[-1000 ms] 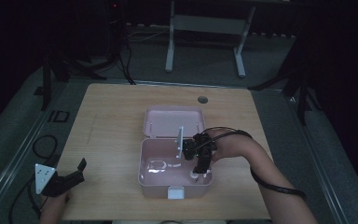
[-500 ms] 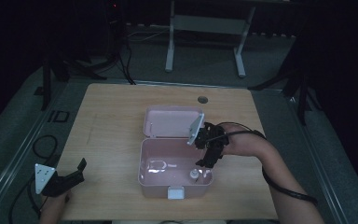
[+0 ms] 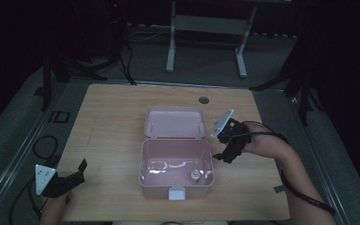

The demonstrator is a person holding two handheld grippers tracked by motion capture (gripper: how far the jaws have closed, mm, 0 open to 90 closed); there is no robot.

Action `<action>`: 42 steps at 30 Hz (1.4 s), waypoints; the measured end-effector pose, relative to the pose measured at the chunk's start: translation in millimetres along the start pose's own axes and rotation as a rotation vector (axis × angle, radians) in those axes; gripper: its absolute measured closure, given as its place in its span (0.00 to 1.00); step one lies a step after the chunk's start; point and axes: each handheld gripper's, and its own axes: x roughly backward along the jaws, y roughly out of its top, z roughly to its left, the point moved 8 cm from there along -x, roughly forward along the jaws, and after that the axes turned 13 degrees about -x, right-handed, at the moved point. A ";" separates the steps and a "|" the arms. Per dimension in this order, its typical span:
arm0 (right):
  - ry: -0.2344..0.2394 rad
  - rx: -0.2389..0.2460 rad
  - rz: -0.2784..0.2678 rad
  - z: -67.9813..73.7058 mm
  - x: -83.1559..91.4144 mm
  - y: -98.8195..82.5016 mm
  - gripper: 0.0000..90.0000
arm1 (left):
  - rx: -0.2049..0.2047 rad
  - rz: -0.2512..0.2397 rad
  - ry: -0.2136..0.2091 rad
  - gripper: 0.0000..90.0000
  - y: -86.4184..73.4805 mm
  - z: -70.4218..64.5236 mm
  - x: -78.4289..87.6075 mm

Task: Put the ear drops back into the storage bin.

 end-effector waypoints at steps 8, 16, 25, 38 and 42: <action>-0.052 -0.097 -0.011 -17.4 -13.9 -28.6 0.15 | 0.003 -0.005 0.000 0.00 0.2 0.1 0.3; -0.114 -0.202 -0.090 -31.2 -33.0 -45.4 0.15 | 0.004 -0.003 0.001 0.00 0.1 0.2 0.2; -0.228 -0.361 -0.168 -46.9 -68.3 -74.9 0.14 | 0.004 -0.003 0.000 0.00 0.1 0.1 0.1; -0.330 -0.517 -0.294 -58.5 -93.8 -112.5 0.13 | 0.006 -0.003 -0.002 0.00 0.1 0.4 0.1; -0.395 -0.593 -0.358 -64.0 -97.0 -128.7 0.13 | 0.006 -0.002 0.001 0.00 0.1 0.4 0.1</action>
